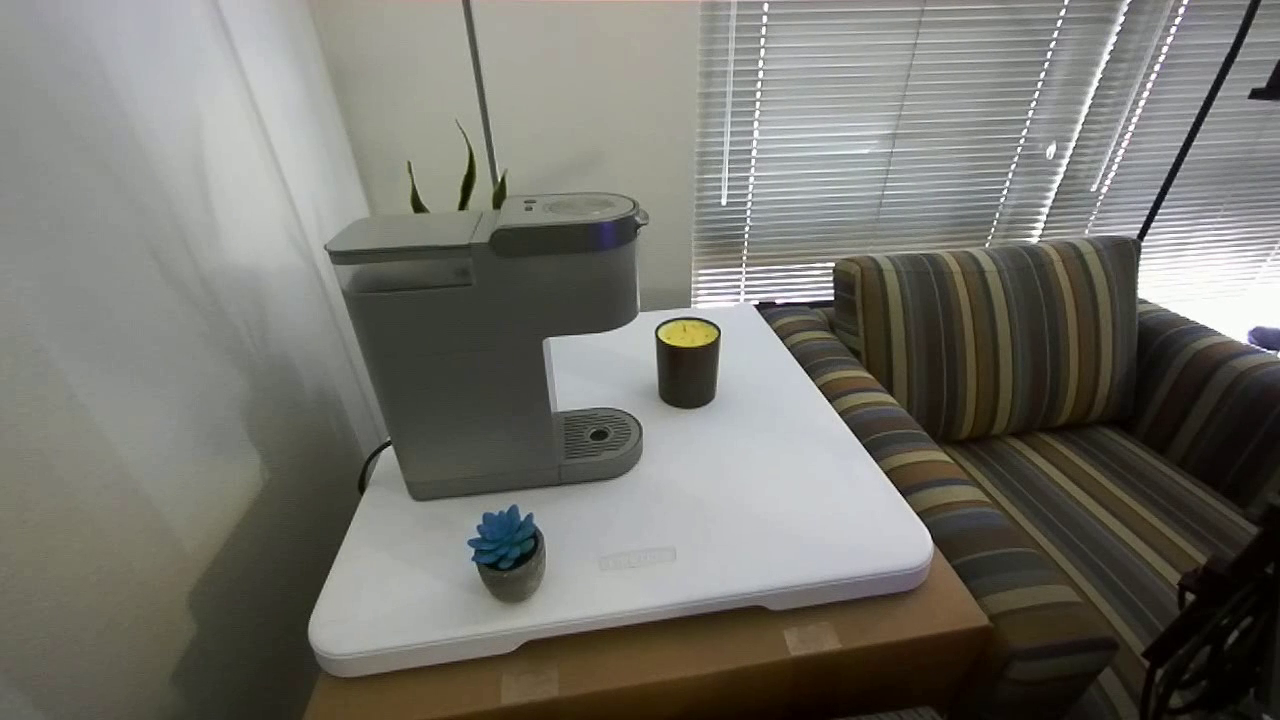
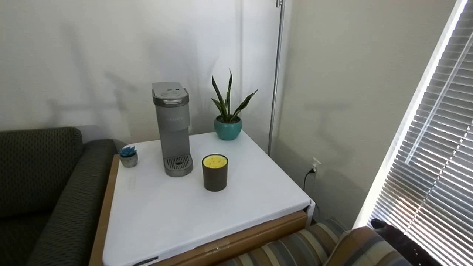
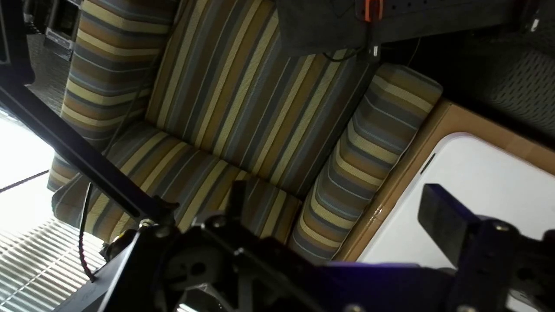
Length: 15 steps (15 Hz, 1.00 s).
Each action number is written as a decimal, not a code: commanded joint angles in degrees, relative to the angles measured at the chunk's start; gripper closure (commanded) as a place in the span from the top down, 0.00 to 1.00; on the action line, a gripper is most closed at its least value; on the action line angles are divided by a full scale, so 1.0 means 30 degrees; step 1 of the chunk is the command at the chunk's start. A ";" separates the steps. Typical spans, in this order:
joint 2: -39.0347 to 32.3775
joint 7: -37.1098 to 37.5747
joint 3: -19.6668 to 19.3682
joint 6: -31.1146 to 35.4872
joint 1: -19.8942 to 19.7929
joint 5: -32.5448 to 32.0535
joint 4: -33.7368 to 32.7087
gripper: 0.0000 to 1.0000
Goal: Open the coffee maker
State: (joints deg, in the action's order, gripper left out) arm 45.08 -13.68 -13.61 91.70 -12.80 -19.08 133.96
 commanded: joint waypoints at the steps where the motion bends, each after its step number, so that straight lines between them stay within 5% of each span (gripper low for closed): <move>1: -0.0066 0.0828 -0.0682 -0.0127 -0.0011 0.0185 -0.0416 1.00; 15: -0.2625 0.3121 -0.0050 0.2593 0.1094 0.1905 0.0881 1.00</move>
State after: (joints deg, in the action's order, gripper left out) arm 40.47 -5.19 -15.11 96.74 -9.85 -14.41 135.51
